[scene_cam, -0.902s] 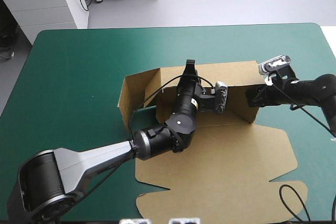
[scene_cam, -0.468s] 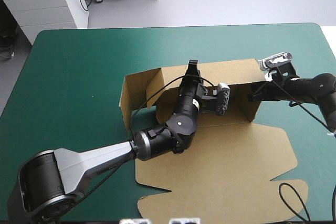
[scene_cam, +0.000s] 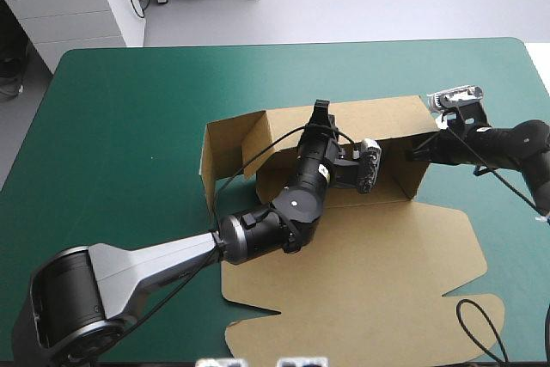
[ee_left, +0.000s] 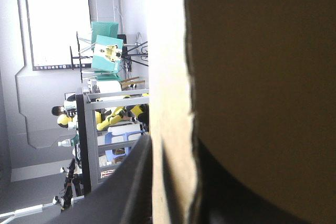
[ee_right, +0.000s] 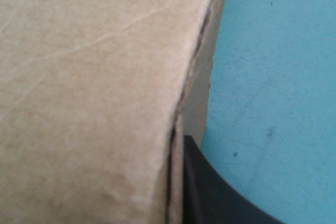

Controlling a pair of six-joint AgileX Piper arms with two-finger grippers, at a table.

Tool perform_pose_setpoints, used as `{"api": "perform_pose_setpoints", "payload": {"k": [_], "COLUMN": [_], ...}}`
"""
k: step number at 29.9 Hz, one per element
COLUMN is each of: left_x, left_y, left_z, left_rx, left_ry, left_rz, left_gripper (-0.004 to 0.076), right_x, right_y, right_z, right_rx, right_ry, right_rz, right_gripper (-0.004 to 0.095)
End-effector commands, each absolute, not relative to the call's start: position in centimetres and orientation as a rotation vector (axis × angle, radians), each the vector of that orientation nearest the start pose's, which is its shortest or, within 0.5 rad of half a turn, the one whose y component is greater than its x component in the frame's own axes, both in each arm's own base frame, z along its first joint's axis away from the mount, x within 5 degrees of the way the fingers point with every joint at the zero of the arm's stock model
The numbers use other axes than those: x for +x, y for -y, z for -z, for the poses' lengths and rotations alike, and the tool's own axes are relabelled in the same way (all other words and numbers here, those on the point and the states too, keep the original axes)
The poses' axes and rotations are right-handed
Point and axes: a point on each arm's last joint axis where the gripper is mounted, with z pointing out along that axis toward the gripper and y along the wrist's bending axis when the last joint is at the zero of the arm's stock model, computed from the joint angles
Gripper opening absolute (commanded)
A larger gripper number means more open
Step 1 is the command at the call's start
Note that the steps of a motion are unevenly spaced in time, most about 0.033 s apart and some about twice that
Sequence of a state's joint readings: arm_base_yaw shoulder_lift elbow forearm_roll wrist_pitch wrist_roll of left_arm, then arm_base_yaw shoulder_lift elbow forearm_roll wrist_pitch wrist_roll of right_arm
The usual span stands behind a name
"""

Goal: Fold the box

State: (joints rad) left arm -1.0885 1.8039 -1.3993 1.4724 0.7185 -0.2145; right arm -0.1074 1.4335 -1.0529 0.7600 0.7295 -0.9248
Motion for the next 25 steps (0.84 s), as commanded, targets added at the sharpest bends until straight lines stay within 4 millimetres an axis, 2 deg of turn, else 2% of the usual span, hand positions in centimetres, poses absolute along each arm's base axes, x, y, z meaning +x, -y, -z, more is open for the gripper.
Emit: {"api": "perform_pose_setpoints", "payload": {"k": [1, 3, 7, 16, 23, 25], "left_x": [23.9, 23.6, 22.2, 16.7, 12.2, 11.5], "left_y": [32.9, 33.0, 33.9, 36.4, 36.9, 36.4], "left_z": [-33.7, -33.8, -33.8, -34.6, -36.7, -37.9], "left_rx": [1.453, 1.453, 1.468, 1.488, 1.417, 1.369], "left_ry": [-1.156, -1.154, -1.124, -0.974, -0.931, -0.93], "left_rz": [-0.796, -0.799, -0.78, -0.779, -0.644, -0.604], "left_gripper": [0.0273, 0.0302, 0.03, 0.0298, 0.0295, 0.0255], "right_x": [29.8, 29.8, 29.8, 29.8, 29.8, 29.7], "right_y": [-1.2, -1.1, -0.9, -0.8, -0.6, -0.6], "right_z": [-31.1, -30.9, -30.8, -30.8, -30.7, -30.6], "right_rx": [-0.391, -0.374, -0.356, -0.323, -0.312, -0.304], "right_ry": [-2.275, -2.295, -2.315, -2.323, -2.34, -2.348], "right_rz": [-0.428, -0.415, -0.396, -0.4, -0.38, -0.379], "right_gripper": [0.0001, 0.0001, 0.0001, 0.0001, 0.0001, 0.0001]}}
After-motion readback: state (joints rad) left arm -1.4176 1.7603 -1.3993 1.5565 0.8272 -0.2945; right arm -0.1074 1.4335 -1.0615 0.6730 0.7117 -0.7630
